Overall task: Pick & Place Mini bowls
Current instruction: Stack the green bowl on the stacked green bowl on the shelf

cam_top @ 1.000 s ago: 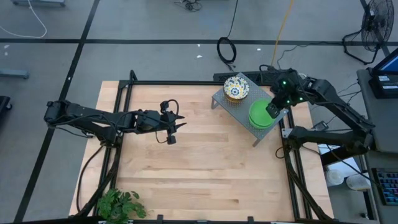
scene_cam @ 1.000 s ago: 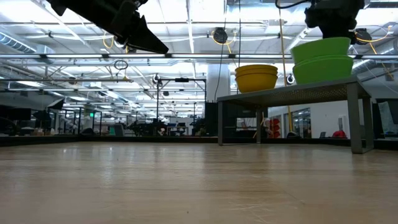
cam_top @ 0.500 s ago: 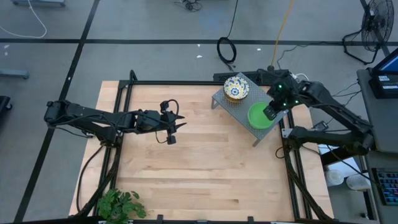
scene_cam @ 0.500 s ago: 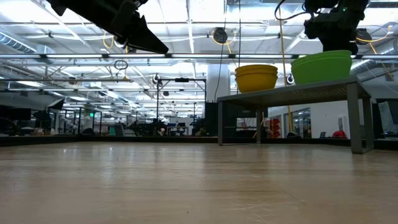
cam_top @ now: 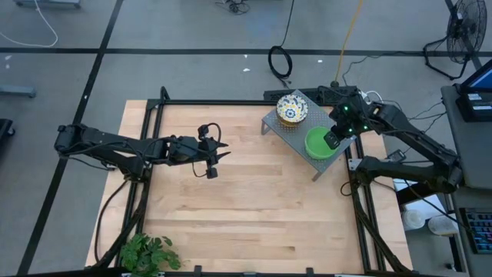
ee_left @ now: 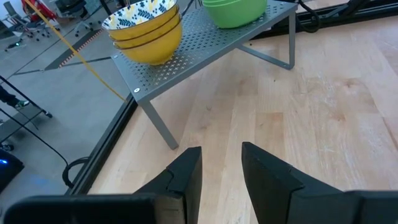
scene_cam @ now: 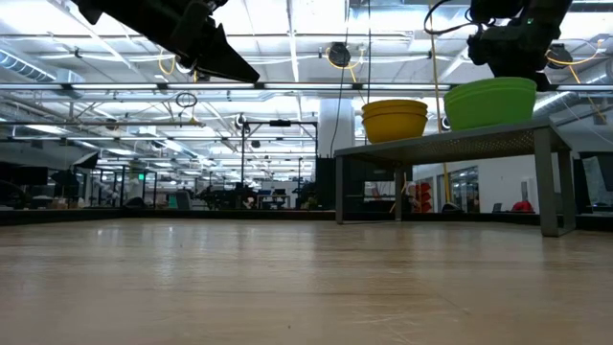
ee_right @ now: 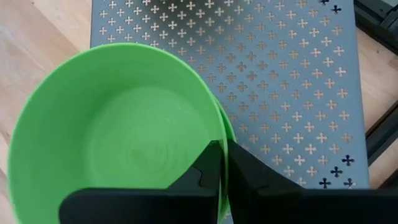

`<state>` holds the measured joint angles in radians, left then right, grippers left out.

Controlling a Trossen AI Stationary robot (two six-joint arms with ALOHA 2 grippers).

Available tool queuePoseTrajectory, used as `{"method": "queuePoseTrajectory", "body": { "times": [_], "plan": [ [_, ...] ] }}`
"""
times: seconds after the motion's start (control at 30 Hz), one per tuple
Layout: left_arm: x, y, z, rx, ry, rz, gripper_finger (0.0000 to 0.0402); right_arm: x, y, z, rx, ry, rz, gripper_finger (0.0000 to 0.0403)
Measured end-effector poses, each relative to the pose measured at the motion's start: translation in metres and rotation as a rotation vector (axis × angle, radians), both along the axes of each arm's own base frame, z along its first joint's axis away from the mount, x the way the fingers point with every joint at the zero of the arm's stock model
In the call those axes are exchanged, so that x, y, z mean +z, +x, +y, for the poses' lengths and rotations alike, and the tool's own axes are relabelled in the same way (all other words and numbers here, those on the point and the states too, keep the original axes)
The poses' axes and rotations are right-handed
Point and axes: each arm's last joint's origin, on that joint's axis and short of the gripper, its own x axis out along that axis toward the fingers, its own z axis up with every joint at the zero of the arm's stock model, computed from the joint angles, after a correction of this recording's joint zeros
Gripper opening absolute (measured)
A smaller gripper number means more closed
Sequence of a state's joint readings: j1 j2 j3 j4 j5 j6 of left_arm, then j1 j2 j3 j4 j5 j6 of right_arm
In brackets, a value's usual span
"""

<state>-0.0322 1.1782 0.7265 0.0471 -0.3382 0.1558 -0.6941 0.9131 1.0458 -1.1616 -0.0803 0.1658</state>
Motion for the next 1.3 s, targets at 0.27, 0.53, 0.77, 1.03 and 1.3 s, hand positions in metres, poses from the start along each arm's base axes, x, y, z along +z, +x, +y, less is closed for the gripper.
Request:
{"method": "queuePoseTrajectory", "body": {
  "times": [0.27,0.53,0.77,1.03,1.3],
  "plan": [
    [0.000,0.000,0.000,0.000,0.000,0.000,0.0118,0.002,-0.003,0.003,-0.004,-0.012,-0.017,0.0024],
    [0.000,0.000,0.000,0.000,0.000,-0.001,0.0118,0.004,-0.005,0.004,-0.005,-0.030,-0.040,0.0067],
    [0.000,0.000,0.000,0.000,0.000,-0.001,0.0118,0.006,-0.005,0.004,-0.005,-0.050,-0.062,0.0112],
    [0.000,0.000,0.000,0.000,0.000,-0.001,0.0118,0.014,-0.006,0.005,-0.005,-0.066,-0.081,0.0146],
    [0.000,0.000,0.000,0.000,0.000,-0.001,0.0118,0.020,-0.006,0.005,-0.005,-0.081,-0.099,0.0160]
  ]
}}
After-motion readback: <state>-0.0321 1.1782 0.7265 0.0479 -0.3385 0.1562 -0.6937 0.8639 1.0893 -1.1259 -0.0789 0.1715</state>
